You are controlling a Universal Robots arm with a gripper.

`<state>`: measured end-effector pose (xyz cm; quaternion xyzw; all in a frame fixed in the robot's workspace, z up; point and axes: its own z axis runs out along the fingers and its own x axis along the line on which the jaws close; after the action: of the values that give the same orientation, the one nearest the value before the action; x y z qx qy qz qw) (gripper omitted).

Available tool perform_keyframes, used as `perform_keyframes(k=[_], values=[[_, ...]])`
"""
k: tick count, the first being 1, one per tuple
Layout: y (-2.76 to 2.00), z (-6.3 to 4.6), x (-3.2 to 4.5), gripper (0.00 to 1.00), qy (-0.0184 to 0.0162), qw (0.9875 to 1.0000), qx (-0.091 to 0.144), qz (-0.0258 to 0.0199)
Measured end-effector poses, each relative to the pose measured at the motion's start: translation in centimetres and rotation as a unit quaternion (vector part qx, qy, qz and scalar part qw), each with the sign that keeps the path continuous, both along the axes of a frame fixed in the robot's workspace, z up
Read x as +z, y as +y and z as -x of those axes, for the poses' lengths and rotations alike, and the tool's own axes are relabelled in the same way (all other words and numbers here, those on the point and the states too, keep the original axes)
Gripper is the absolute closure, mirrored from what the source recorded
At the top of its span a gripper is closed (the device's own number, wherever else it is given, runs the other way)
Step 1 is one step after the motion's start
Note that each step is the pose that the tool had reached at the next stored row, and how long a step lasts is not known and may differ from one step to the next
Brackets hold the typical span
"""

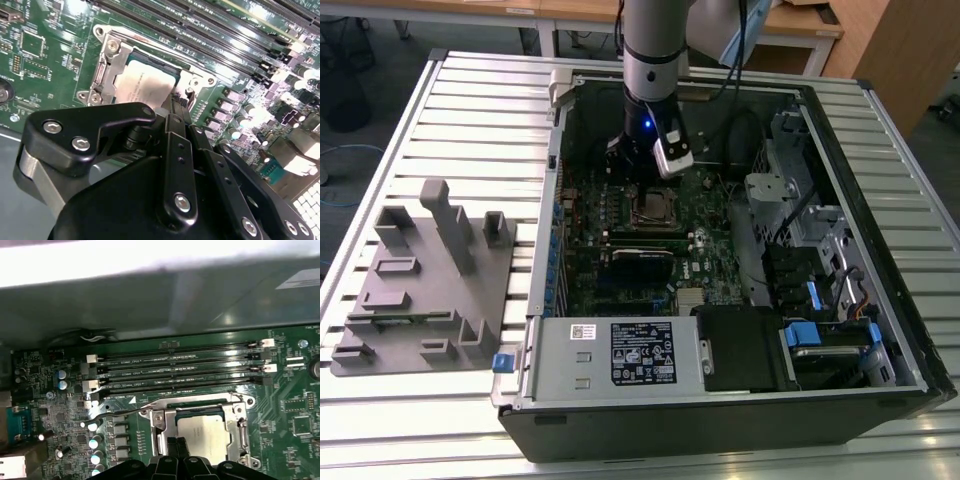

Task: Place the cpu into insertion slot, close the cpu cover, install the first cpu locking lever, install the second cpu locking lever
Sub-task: 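Close the cpu cover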

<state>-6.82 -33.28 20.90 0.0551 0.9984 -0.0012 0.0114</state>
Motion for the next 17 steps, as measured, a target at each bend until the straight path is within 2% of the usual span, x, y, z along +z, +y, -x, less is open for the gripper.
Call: perform_keyframes(k=[17], values=[[0.0, 0.48, -0.62, 0.9, -0.0005, 1.0, 0.008, -0.0001]])
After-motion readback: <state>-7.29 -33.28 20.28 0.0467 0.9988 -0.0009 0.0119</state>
